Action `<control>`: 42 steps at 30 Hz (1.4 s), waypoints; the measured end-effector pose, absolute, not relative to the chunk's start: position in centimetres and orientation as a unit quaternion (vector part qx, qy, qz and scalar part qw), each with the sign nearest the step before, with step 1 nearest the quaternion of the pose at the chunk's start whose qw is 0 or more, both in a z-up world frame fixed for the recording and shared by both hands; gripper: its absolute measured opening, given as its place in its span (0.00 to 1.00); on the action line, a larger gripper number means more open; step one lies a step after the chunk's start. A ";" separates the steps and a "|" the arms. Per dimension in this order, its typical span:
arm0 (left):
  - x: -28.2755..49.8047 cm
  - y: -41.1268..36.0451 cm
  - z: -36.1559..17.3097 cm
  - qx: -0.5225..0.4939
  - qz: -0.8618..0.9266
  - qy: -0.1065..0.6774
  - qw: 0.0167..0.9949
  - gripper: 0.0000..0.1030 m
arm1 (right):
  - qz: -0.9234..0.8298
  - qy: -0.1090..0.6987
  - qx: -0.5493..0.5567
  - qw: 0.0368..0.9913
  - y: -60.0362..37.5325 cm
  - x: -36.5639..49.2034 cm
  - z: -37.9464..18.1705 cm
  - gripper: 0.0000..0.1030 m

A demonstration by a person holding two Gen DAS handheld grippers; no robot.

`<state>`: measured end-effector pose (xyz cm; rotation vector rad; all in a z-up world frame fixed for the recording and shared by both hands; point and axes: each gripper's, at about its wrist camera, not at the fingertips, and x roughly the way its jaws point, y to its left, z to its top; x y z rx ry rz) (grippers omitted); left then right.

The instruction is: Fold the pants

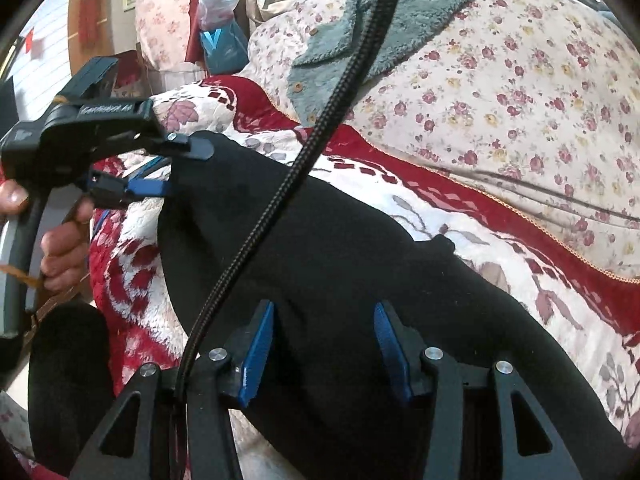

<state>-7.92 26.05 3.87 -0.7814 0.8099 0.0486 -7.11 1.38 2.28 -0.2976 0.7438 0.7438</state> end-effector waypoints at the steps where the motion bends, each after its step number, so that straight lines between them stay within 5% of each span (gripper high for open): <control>1: -7.8 26.1 4.0 -0.370 0.025 0.384 0.846 0.63 | 0.354 0.354 -0.141 0.854 1.3 -7.3 2.2 0.47; 21: -4.6 25.7 3.6 -0.334 0.016 0.407 0.850 0.63 | 0.366 0.333 -0.143 0.857 0.0 -8.6 1.4 0.48; 22: -4.6 25.6 3.5 -0.331 0.016 0.403 0.853 0.61 | 0.369 0.331 -0.143 0.857 0.0 -8.5 1.3 0.45; 24: -4.3 25.2 3.3 -0.317 0.021 0.410 0.855 0.23 | 0.377 0.329 -0.142 0.854 0.1 -8.3 1.2 0.32; 25: -4.2 25.0 3.2 -0.311 0.021 0.418 0.853 0.14 | 0.383 0.330 -0.138 0.852 0.1 -8.2 1.3 0.24; 26: -4.3 24.9 3.1 -0.309 0.019 0.422 0.852 0.11 | 0.391 0.329 -0.131 0.849 0.0 -8.2 1.3 0.14; 29: -5.4 25.0 4.1 -0.306 0.019 0.399 0.864 0.09 | 0.405 0.327 -0.118 0.845 -0.2 -8.5 1.8 0.09; 36: -8.6 25.2 6.3 -0.290 -0.001 0.378 0.879 0.09 | 0.441 0.333 -0.079 0.830 -1.1 -9.7 3.6 0.06; 42: -9.0 25.7 2.0 -0.295 0.031 0.428 0.854 0.09 | 0.444 0.360 -0.100 0.814 -0.1 -10.7 1.8 0.06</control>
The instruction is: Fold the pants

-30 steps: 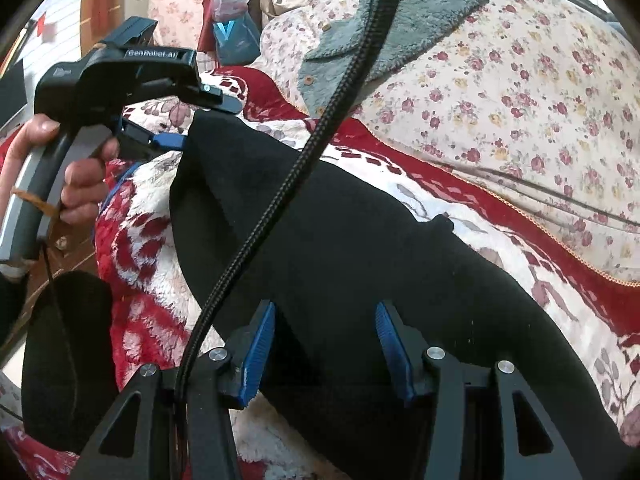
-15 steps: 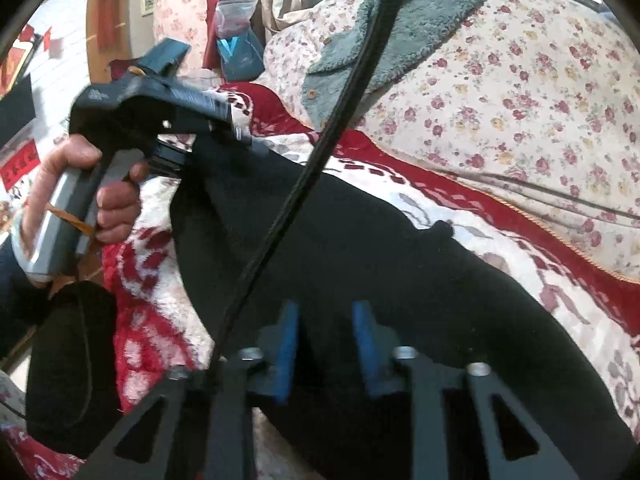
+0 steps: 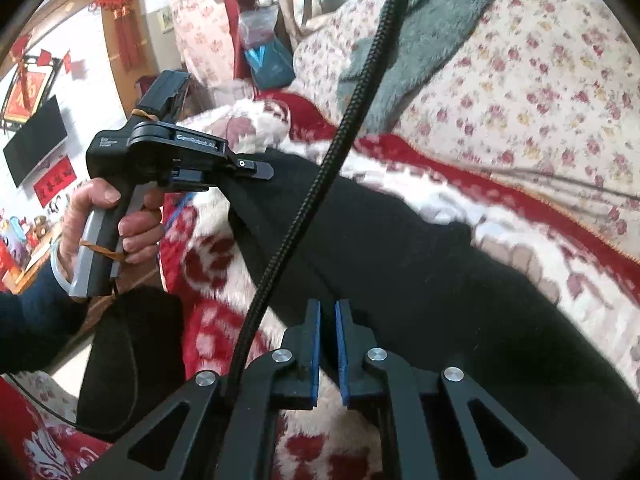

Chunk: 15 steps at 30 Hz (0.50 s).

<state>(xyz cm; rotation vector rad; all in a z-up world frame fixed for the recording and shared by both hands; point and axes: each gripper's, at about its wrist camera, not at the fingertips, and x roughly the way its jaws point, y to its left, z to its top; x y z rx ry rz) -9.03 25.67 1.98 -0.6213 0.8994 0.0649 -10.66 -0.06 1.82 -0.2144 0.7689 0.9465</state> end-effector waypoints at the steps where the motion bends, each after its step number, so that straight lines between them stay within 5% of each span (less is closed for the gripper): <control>1: -9.1 25.6 1.7 -0.294 0.032 0.431 0.852 0.10 | 0.438 0.368 -0.107 0.813 0.2 -10.6 1.2 0.07; 4: -9.6 25.7 2.1 -0.302 0.032 0.429 0.851 0.11 | 0.432 0.367 -0.112 0.816 0.1 -10.9 0.6 0.11; 7: -10.3 25.4 3.2 -0.282 0.045 0.428 0.858 0.19 | 0.435 0.374 -0.122 0.810 -0.1 -11.3 1.2 0.40; 15: -13.1 25.1 5.6 -0.247 0.083 0.392 0.882 0.24 | 0.412 0.379 -0.091 0.824 -2.7 -11.3 2.3 0.42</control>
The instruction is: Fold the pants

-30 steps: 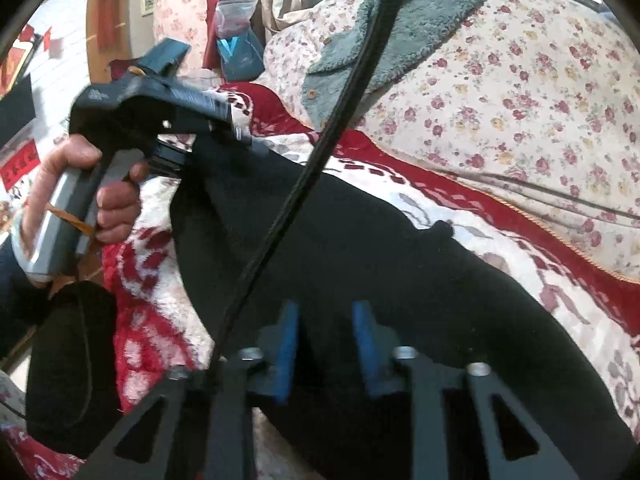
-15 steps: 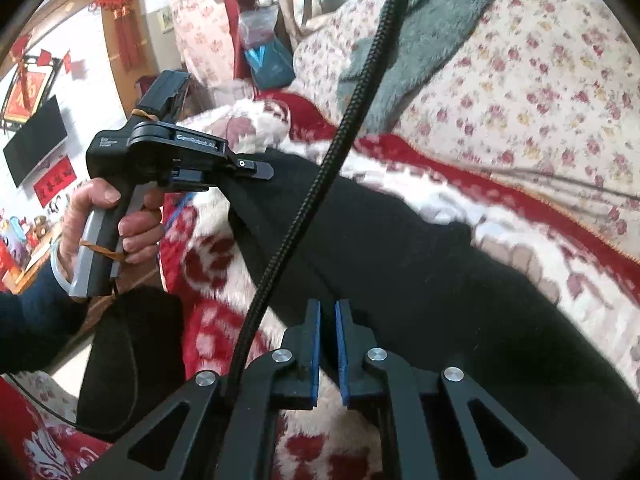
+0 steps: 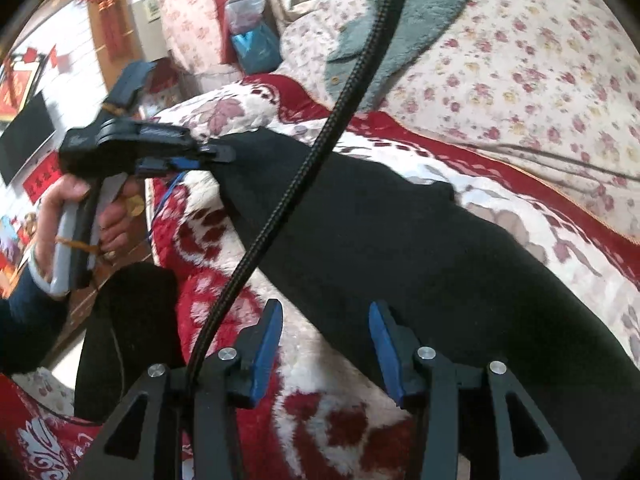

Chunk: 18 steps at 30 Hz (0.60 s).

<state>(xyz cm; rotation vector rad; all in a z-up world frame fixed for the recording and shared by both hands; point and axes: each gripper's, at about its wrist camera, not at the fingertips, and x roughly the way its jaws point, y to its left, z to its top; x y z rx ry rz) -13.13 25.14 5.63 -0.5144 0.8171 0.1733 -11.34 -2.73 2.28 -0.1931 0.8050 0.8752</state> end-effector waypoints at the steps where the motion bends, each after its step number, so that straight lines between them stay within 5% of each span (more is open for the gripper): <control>1: -13.2 25.0 5.8 -0.243 0.084 0.391 0.884 0.24 | 0.411 0.381 -0.083 0.824 -3.0 -11.2 2.4 0.42; 18: -13.7 21.5 8.2 -0.190 0.087 0.359 0.910 0.24 | 0.363 0.378 -0.031 0.851 -6.4 -10.5 3.6 0.44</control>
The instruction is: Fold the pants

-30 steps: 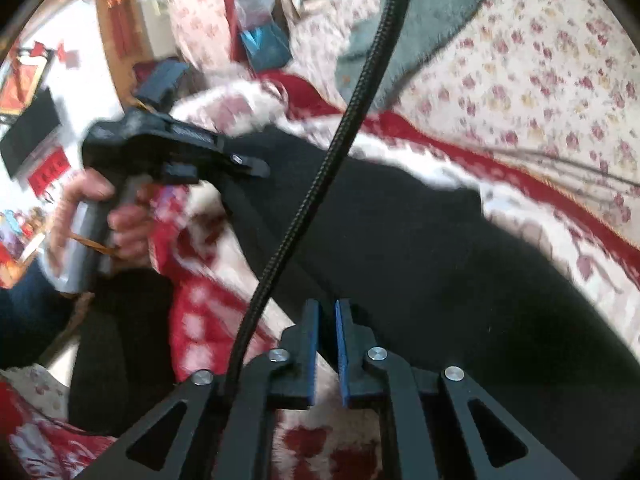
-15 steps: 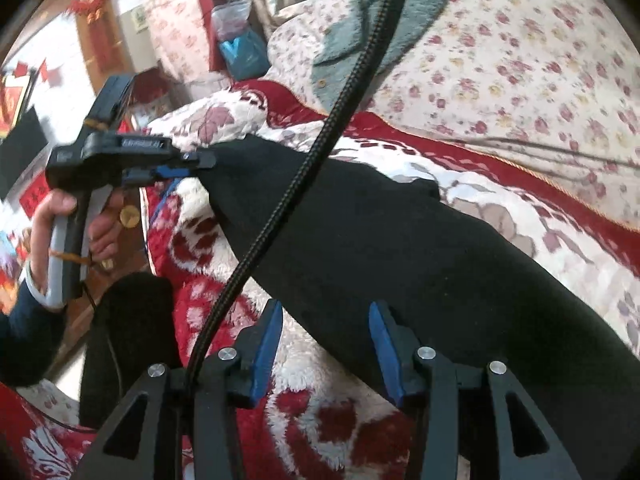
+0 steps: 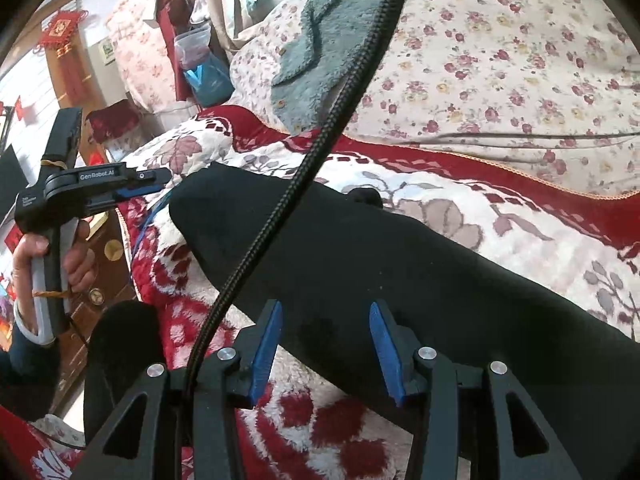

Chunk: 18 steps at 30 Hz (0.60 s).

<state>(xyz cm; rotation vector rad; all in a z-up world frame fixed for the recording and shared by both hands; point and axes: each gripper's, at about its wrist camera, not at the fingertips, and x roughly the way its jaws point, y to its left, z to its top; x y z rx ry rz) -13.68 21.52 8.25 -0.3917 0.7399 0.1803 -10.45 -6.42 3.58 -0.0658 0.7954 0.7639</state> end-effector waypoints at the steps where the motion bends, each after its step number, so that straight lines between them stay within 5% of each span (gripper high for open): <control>1: -13.4 21.1 8.0 -0.190 0.084 0.362 0.909 0.24 | 0.362 0.379 -0.030 0.851 -6.5 -10.4 3.5 0.45; 18: -9.0 10.2 5.2 -0.138 -0.016 0.421 0.896 0.24 | 0.292 0.394 -0.025 0.871 -11.8 -10.7 3.1 0.45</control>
